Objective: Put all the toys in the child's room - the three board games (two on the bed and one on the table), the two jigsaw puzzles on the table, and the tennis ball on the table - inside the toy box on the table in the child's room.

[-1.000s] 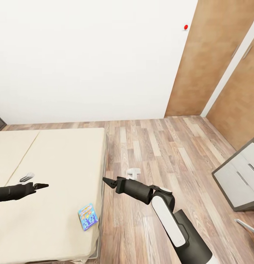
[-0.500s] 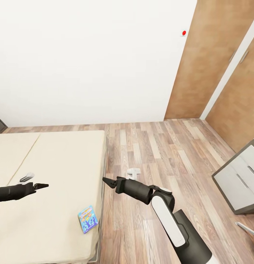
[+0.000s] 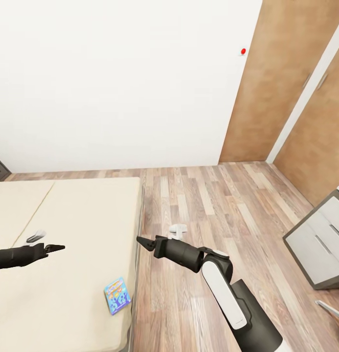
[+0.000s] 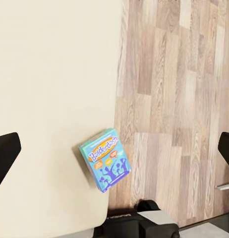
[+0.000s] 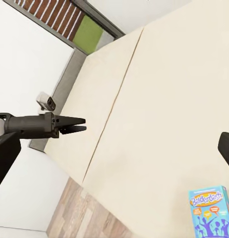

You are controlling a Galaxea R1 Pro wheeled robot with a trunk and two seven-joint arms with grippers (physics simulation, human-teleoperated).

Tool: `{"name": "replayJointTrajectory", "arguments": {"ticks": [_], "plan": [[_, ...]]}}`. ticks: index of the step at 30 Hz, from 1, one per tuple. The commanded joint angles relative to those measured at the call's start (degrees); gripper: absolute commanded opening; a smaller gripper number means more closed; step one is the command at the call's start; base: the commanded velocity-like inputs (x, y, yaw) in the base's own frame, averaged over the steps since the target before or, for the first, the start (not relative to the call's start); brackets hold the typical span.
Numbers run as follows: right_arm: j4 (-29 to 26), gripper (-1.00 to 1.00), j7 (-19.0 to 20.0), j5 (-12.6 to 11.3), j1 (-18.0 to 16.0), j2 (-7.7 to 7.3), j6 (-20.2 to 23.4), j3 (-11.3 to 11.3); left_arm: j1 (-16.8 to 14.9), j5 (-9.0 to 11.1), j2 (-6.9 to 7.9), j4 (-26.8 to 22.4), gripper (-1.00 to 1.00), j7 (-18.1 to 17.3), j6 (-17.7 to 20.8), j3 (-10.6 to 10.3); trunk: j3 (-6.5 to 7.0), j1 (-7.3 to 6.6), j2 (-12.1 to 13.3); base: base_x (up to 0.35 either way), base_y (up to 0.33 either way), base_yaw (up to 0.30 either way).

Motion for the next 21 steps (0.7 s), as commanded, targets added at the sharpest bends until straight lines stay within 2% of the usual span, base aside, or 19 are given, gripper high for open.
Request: {"name": "replayJointTrajectory", "arguments": {"ticks": [1,21], "plan": [[0.0,1.0,0.1,0.1,0.0,0.04,0.3,0.0,0.0,0.3,0.0,0.0,1.0,0.0,0.5,0.0,0.0,0.03,-0.1,0.0,0.0,0.0],[0.2,1.0,0.1,0.1,-0.1,0.01,-0.9,0.0,0.0,0.3,0.0,0.0,1.0,0.0,0.5,0.0,1.88,0.03,-0.1,0.0,0.0,0.0]]}}
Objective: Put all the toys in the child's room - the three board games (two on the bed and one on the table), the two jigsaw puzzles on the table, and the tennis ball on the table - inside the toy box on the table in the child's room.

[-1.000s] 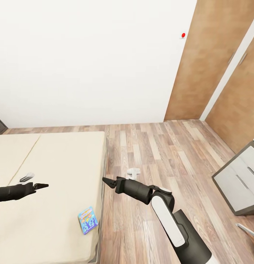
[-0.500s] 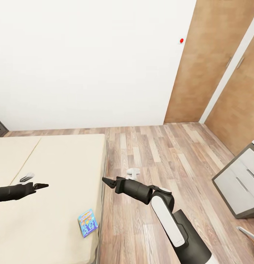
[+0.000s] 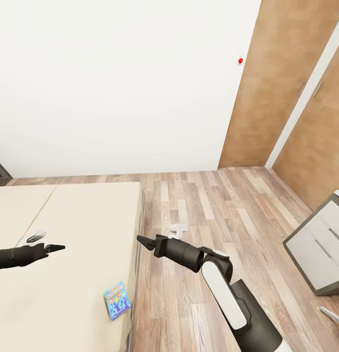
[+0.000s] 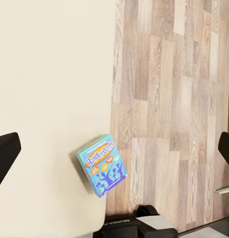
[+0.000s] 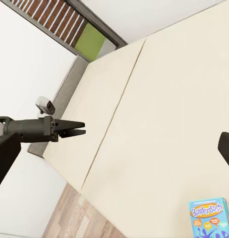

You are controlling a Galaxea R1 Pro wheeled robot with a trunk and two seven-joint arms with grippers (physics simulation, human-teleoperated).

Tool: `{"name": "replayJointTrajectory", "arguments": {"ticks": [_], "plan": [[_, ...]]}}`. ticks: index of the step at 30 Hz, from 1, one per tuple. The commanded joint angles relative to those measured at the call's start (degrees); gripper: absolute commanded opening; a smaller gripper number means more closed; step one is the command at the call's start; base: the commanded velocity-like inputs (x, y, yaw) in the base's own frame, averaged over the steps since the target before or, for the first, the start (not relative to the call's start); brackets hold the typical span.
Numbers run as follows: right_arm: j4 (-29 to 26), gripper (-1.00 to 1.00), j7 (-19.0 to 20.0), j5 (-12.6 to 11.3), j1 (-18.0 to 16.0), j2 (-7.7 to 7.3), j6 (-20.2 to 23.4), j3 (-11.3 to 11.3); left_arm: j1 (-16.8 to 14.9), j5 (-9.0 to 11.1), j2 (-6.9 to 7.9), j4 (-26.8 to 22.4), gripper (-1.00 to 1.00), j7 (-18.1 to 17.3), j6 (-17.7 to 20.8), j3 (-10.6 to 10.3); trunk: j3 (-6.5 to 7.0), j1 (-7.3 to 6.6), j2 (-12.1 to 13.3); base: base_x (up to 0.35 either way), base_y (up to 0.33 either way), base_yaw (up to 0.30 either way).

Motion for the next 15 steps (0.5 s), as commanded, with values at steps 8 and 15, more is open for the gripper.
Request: {"name": "replayJointTrajectory", "arguments": {"ticks": [8,15], "plan": [[0.0,1.0,0.1,0.1,0.0,-0.01,0.0,0.0,0.0,0.3,-0.01,0.0,1.0,0.0,0.5,0.0,0.65,0.03,-0.1,0.0,0.0,0.0],[0.1,1.0,0.2,0.1,0.0,0.09,0.0,0.0,0.0,0.3,-0.01,0.0,1.0,0.0,0.5,0.0,1.31,0.03,-0.1,0.0,0.0,0.0]]}}
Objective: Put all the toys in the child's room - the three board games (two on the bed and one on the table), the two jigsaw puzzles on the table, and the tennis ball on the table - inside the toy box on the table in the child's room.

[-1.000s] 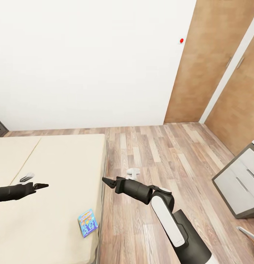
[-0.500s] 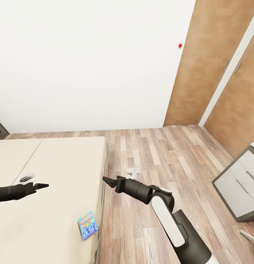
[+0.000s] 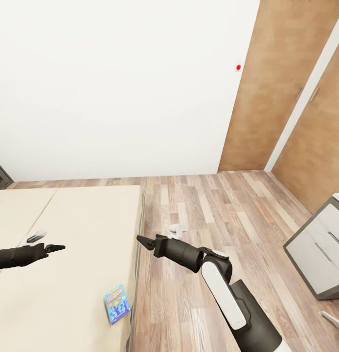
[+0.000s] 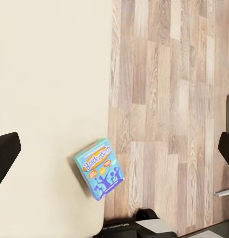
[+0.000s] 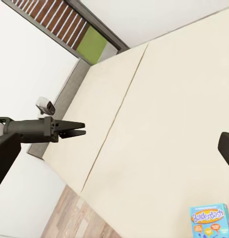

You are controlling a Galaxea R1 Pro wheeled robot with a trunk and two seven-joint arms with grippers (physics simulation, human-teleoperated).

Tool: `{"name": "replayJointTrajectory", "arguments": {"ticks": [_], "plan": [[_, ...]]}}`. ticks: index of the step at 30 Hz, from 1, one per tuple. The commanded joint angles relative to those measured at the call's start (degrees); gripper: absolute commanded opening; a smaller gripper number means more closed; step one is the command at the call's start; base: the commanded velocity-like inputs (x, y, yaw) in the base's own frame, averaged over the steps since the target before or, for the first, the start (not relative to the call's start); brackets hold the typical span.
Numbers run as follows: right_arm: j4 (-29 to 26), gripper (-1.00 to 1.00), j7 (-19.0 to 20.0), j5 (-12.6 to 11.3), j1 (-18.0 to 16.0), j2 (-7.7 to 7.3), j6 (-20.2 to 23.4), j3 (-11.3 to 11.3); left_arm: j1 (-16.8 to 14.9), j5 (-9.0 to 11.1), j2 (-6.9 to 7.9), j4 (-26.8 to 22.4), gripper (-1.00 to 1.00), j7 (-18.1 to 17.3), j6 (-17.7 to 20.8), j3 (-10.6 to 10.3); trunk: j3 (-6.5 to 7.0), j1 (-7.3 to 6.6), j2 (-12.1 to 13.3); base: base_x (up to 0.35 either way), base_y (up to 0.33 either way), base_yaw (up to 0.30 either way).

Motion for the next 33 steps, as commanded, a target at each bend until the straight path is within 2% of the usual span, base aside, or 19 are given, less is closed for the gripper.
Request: {"name": "replayJointTrajectory", "arguments": {"ticks": [1,33], "plan": [[0.0,1.0,0.1,0.0,0.0,0.02,0.3,-0.1,0.0,0.3,0.01,0.0,1.0,0.0,0.5,0.0,-0.01,0.04,-0.1,0.0,0.0,0.0],[0.1,1.0,0.1,0.0,0.0,0.22,0.3,0.0,0.0,0.3,0.0,0.0,1.0,0.1,0.5,-0.1,3.01,0.04,-0.1,0.0,0.0,0.0]]}}
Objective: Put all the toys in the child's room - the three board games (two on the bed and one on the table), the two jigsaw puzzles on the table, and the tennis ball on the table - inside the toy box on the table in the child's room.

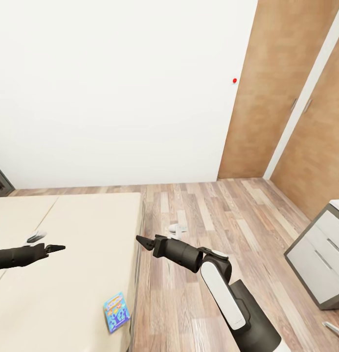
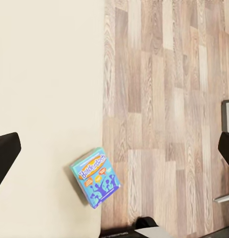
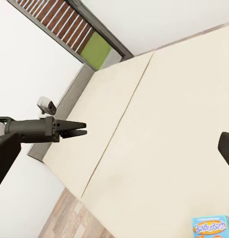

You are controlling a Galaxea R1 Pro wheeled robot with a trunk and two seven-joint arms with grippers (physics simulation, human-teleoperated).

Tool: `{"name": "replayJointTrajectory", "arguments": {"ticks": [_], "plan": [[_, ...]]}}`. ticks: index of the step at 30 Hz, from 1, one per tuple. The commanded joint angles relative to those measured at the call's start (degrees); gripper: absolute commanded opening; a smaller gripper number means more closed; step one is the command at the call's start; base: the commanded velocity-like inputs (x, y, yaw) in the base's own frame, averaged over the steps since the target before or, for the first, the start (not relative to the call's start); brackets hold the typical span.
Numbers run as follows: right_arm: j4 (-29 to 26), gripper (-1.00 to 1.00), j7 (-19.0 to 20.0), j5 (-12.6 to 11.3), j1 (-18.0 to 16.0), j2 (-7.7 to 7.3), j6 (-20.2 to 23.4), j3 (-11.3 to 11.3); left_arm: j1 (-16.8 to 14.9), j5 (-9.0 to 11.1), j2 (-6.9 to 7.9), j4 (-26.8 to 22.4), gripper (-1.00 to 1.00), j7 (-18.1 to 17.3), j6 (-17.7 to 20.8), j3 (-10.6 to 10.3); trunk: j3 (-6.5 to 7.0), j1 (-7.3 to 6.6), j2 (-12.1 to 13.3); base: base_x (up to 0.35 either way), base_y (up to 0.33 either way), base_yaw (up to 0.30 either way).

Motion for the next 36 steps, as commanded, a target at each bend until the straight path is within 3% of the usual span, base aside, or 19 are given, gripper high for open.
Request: {"name": "replayJointTrajectory", "arguments": {"ticks": [1,36], "plan": [[0.0,1.0,0.1,0.0,-0.1,0.02,0.3,-0.1,0.0,0.3,-0.02,0.0,1.0,0.0,0.5,0.0,-0.02,0.04,-0.1,0.0,0.0,0.0],[0.1,1.0,0.1,0.1,0.0,0.16,0.2,0.0,0.0,0.3,-0.19,0.0,1.0,0.0,0.4,0.0,3.28,0.04,-0.1,0.0,0.0,0.0]]}}
